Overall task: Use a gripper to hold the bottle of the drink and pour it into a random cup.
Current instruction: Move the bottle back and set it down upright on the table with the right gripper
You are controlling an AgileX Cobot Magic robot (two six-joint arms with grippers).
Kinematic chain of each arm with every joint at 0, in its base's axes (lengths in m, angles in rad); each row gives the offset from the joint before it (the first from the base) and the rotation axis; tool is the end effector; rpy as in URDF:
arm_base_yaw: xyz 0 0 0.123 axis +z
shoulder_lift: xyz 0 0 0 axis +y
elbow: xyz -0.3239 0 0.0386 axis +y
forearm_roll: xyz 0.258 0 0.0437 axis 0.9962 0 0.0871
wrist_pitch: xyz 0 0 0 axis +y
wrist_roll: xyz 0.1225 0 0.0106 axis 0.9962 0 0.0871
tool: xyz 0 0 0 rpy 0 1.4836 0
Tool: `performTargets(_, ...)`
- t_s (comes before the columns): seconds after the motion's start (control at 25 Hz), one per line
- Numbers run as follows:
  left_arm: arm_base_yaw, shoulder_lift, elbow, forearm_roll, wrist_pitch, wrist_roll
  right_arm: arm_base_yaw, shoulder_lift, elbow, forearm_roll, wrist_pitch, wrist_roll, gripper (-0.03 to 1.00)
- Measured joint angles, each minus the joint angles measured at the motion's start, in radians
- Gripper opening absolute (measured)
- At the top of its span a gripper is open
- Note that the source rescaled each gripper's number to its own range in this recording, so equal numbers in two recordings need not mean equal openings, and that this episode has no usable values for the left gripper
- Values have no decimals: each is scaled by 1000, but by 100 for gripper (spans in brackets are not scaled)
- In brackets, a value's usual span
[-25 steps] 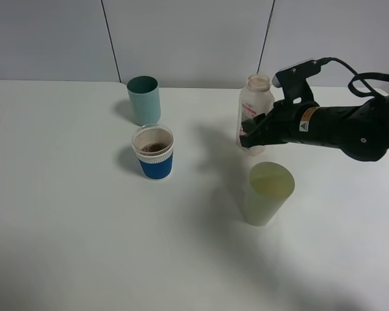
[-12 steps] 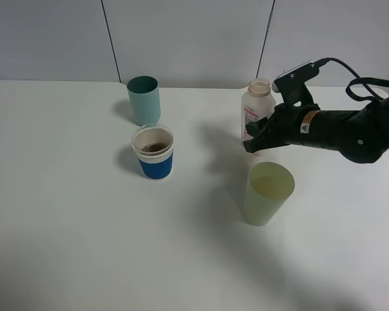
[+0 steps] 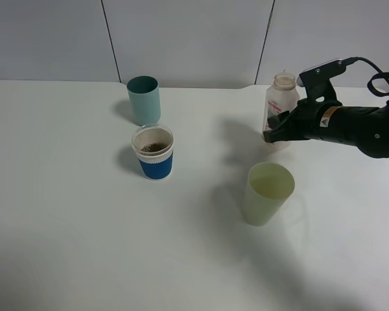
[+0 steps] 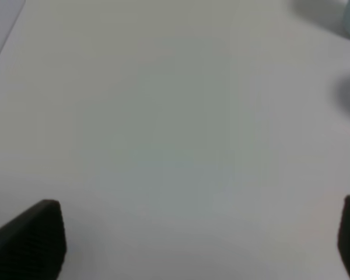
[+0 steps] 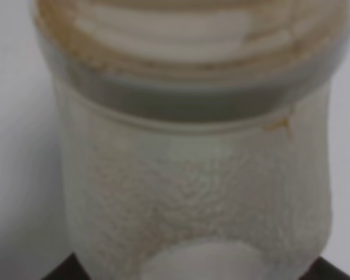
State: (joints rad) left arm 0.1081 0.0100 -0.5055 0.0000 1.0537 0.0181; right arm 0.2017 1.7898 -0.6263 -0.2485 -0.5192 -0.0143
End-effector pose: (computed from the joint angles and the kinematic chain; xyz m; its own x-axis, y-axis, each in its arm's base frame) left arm -0.0077 -0.0008 0.2701 -0.4530 -0.0310 -0.8910 -0.0997 0.9949 0.0161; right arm 0.3429 0.0854 0.1452 -0.4464 -0.3234 -0.8344 -0.4127 0.9017 -0.1287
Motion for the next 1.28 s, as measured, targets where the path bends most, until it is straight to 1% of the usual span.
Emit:
performTargets(0.24, 0, 0, 0, 0, 0, 0, -52, 0, 0, 0, -7, 5, 0)
performTargets(0.32, 0, 0, 0, 0, 0, 0, -57, 0, 0, 0, -18, 7, 0)
performTargets(0.56, 0, 0, 0, 0, 0, 0, -58, 7, 0, 13, -110, 7, 0)
performTargets(0.72, 0, 0, 0, 0, 0, 0, -58, 62, 0, 74, -157, 14, 0)
performTargets(0.88, 0, 0, 0, 0, 0, 0, -58, 84, 1, 112, -166, 14, 0)
performTargets(1.28, 0, 0, 0, 0, 0, 0, -58, 129, 1, 119, -187, 14, 0)
